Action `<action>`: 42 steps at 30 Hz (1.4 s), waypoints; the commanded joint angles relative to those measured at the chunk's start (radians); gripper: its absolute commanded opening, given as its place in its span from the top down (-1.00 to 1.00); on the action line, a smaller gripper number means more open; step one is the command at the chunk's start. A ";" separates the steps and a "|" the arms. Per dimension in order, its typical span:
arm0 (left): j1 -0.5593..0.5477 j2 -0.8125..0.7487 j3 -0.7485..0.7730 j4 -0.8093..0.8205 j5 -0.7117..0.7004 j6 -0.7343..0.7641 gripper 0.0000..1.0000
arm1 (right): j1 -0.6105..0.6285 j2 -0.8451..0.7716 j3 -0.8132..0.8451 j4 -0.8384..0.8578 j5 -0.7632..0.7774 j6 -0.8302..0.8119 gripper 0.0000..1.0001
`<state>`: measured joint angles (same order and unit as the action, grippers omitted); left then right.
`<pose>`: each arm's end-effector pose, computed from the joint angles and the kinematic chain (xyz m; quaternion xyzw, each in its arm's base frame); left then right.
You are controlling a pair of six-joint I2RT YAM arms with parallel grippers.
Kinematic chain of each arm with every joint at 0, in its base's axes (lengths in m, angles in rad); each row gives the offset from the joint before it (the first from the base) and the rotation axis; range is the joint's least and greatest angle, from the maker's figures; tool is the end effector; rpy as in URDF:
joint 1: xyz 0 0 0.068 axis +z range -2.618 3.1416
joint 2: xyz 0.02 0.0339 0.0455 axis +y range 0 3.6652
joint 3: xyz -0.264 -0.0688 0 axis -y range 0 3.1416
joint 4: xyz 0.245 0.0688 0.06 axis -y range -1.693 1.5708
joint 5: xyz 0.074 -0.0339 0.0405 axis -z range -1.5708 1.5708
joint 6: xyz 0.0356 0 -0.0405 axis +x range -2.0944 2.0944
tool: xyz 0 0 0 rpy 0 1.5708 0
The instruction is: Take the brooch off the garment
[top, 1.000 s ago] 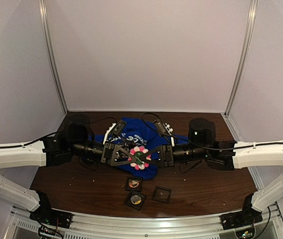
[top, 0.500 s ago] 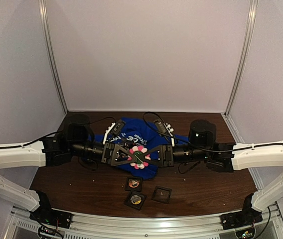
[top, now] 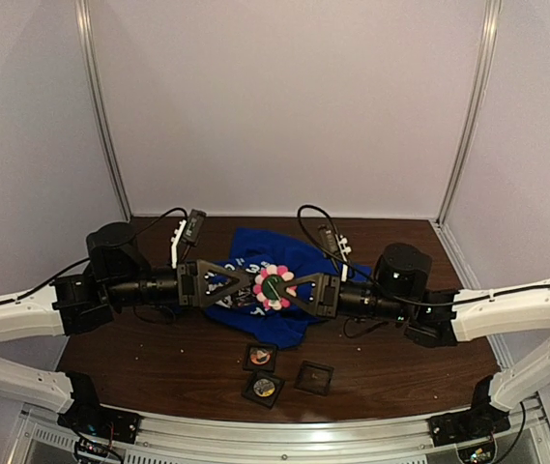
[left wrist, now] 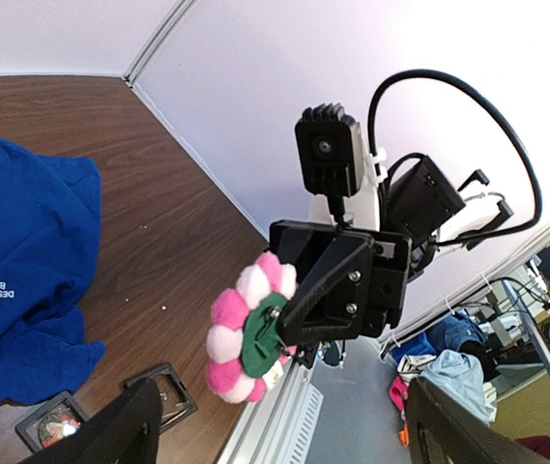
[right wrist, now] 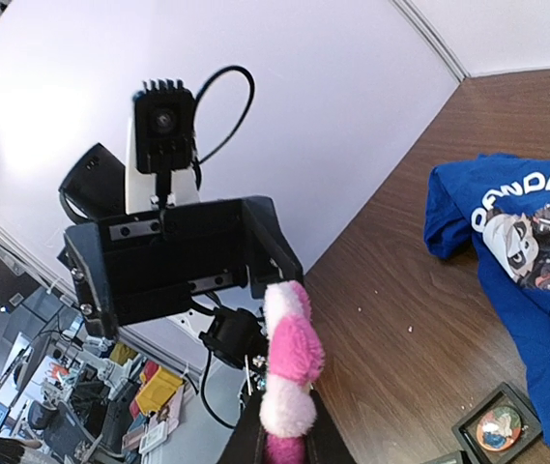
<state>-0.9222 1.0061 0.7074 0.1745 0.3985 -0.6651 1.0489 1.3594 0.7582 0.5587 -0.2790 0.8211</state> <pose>0.1319 -0.1968 0.3085 0.2241 0.7119 -0.5666 0.3492 0.1454 0.2725 0.2779 -0.1768 0.6994 0.6109 0.3261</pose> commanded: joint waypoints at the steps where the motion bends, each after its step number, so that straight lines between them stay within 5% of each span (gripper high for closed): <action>1: -0.018 0.022 -0.016 0.121 -0.033 -0.039 -0.83 | 0.014 -0.008 -0.011 0.164 0.070 0.043 1.00; 7: -0.035 0.077 -0.013 0.214 0.029 -0.083 -0.85 | 0.020 0.029 0.005 0.278 0.004 0.070 1.00; 14: -0.039 0.108 0.003 0.266 0.069 -0.104 -0.20 | 0.026 0.047 0.018 0.296 -0.042 0.068 1.00; 31: -0.038 0.143 0.032 0.301 0.083 -0.122 0.13 | 0.033 0.077 0.044 0.299 -0.085 0.063 1.00; 36: -0.039 0.145 0.026 0.319 0.089 -0.131 0.42 | 0.033 0.072 0.035 0.312 -0.086 0.065 1.00; 38: -0.038 0.144 0.026 0.324 0.096 -0.132 0.32 | 0.033 0.071 0.036 0.318 -0.097 0.066 1.00; 42: -0.039 0.131 0.016 0.338 0.113 -0.136 -0.26 | 0.032 0.059 0.023 0.318 -0.097 0.075 1.00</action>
<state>-0.9577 1.1408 0.7132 0.4534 0.4850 -0.7994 1.0760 1.4311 0.7792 0.8471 -0.3557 0.8890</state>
